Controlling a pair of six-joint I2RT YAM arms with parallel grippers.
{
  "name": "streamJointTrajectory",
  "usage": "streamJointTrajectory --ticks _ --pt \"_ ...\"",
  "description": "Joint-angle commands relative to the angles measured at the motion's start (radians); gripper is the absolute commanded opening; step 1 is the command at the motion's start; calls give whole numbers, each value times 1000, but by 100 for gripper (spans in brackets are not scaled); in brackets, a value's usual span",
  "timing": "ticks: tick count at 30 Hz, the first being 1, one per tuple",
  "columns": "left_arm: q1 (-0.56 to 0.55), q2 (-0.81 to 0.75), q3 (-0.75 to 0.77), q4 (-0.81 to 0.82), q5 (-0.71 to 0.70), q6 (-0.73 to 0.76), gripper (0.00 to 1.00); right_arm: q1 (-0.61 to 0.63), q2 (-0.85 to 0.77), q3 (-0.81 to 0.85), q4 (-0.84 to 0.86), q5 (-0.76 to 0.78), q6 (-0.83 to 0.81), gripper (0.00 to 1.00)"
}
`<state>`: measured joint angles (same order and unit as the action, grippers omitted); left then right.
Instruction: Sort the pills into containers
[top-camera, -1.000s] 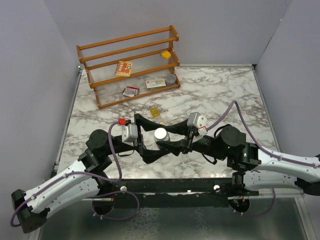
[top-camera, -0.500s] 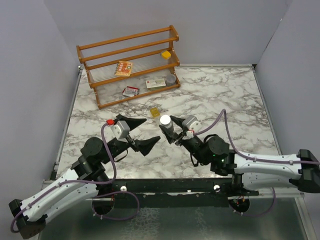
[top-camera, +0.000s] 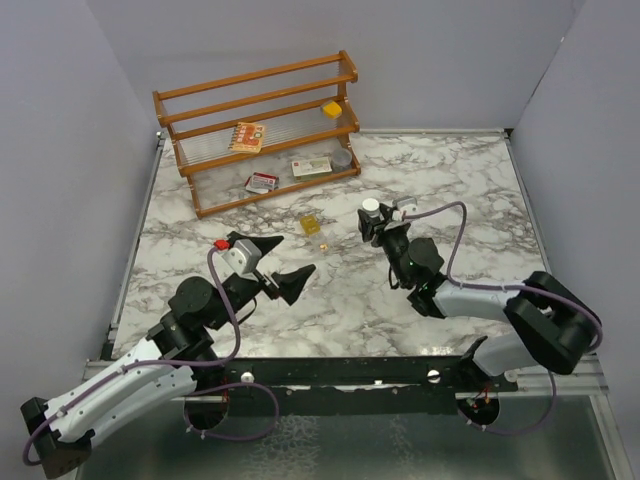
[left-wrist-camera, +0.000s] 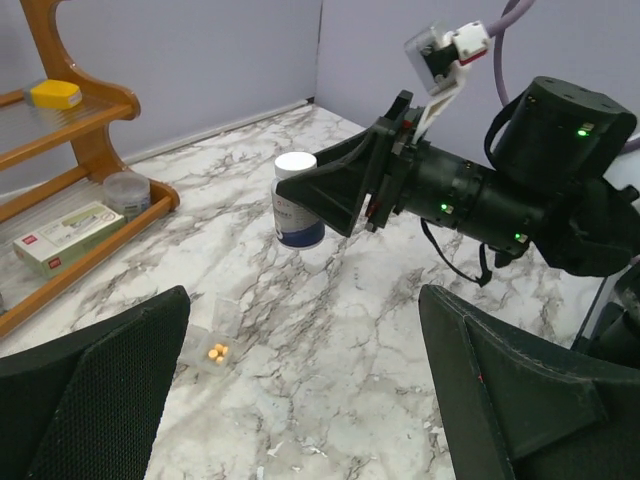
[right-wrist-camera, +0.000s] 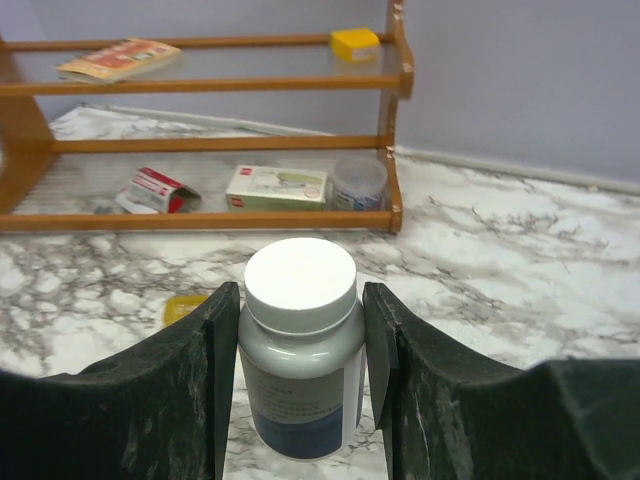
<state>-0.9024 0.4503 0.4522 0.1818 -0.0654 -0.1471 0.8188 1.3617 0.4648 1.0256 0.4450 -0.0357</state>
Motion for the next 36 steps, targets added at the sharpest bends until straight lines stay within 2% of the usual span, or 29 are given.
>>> streamJointTrajectory --ticks 1,6,13,25,30,36 --pt "3 24 -23 62 -59 23 99 -133 138 25 115 -141 190 1" --pt "3 41 -33 75 -69 33 99 -203 236 18 166 -219 243 1" --pt "3 27 -54 84 -68 36 99 -207 299 -63 311 -237 158 1" --pt "3 -3 -93 110 -67 34 99 -201 447 -247 675 -133 95 1" --pt "3 25 -81 118 -58 37 99 -168 543 -241 748 -53 82 1" --pt "2 45 -80 125 -63 38 99 -86 582 -251 753 23 71 1"
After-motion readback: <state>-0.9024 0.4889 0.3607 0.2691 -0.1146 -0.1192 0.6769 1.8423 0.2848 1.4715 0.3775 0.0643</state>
